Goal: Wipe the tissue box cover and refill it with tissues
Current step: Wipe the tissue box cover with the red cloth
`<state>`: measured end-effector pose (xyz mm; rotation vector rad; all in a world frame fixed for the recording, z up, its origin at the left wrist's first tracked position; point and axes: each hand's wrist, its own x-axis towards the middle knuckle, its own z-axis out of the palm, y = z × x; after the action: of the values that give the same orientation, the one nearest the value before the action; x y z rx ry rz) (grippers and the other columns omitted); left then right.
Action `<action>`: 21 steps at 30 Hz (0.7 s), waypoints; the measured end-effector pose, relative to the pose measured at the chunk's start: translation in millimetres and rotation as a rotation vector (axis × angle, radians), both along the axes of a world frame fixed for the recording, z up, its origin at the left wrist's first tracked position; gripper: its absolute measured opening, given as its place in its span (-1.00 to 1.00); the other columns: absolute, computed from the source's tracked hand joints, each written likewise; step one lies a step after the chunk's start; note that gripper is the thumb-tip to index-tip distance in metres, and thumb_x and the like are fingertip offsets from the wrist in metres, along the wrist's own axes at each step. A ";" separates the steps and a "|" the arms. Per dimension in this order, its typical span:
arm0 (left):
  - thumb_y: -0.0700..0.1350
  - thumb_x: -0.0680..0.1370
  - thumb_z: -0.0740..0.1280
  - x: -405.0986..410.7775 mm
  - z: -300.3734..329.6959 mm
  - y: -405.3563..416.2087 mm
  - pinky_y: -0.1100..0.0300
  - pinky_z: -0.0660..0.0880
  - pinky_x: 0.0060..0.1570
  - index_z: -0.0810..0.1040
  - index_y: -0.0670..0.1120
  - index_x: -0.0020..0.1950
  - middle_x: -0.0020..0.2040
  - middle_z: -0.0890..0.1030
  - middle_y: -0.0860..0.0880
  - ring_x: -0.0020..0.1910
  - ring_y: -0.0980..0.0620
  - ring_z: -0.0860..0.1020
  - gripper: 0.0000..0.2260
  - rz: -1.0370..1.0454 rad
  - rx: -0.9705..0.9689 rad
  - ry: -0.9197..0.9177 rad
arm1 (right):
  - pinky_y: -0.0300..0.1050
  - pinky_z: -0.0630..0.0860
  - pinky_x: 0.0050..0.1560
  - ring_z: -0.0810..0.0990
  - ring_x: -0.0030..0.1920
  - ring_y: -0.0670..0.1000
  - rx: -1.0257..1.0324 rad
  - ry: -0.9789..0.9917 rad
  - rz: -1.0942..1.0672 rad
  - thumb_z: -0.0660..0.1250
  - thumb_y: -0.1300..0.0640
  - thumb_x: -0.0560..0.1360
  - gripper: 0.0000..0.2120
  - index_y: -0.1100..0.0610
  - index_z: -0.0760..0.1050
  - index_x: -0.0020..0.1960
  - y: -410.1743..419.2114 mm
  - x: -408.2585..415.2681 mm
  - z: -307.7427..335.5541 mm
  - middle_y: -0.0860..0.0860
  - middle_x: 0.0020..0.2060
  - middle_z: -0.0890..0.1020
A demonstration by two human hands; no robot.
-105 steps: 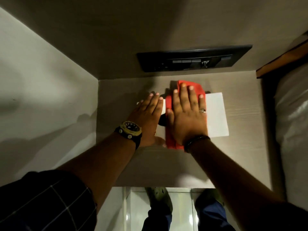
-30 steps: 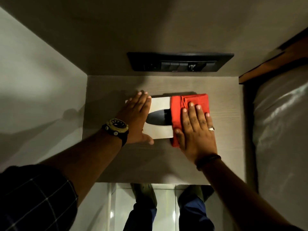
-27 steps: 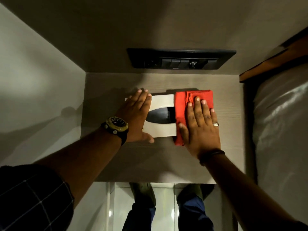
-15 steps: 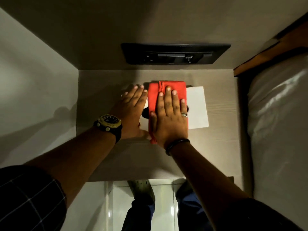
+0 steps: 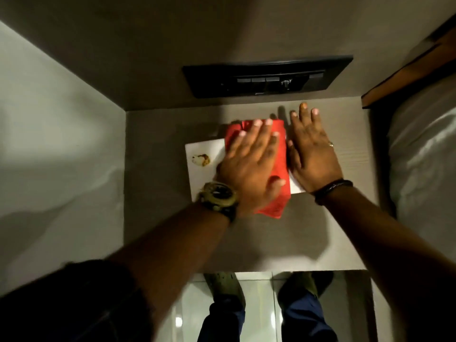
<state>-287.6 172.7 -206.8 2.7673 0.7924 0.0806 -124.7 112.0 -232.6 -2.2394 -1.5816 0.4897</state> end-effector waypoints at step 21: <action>0.04 0.49 0.06 -60.4 -22.7 5.2 -0.14 -0.03 0.49 0.11 -0.24 0.52 0.53 0.14 -0.25 0.53 -0.22 0.07 -0.36 0.401 0.014 0.147 | 0.19 0.04 0.52 -0.11 0.56 0.15 -0.089 -0.081 -0.016 -0.08 -0.09 0.61 -0.44 0.11 0.09 0.55 0.8 1.1 -12.0 0.06 0.56 0.07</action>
<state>-348.0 178.0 -229.5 2.6067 1.3801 -0.0424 -123.6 112.8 -244.6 -2.3638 -1.6095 0.4798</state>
